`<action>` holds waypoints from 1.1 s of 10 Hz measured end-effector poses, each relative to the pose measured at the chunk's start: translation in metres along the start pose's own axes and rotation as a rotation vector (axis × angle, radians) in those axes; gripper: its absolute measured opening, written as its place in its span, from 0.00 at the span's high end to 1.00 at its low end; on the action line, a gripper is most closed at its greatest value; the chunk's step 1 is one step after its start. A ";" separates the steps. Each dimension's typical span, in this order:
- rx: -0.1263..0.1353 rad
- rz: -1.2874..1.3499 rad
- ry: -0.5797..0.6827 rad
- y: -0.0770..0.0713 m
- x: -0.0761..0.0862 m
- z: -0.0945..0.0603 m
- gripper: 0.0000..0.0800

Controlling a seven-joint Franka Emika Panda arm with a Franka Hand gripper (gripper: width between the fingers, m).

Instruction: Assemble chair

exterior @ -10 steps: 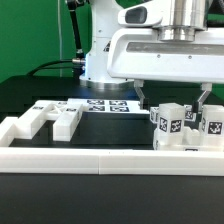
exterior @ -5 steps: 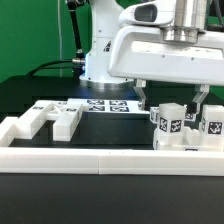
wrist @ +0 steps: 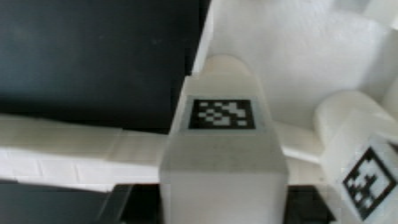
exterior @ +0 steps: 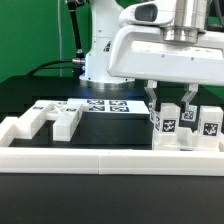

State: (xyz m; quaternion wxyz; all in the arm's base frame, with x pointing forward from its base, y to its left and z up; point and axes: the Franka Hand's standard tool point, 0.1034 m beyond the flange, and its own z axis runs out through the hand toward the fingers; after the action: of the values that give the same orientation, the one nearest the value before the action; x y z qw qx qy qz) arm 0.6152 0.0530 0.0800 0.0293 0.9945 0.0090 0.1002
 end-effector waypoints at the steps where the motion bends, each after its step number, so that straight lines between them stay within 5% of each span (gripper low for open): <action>1: 0.000 0.034 0.000 0.000 0.000 0.000 0.64; 6: -0.002 0.418 -0.004 0.007 0.000 0.001 0.64; 11: -0.022 0.508 -0.023 0.014 -0.005 0.000 0.63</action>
Offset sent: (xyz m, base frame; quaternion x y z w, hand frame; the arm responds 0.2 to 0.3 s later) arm -0.0008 -0.0017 -0.0001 0.0018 -0.0141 0.2363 0.9716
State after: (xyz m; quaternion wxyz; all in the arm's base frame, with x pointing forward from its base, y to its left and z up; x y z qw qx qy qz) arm 0.6106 0.0392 0.0800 0.0143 0.9655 -0.2427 0.0933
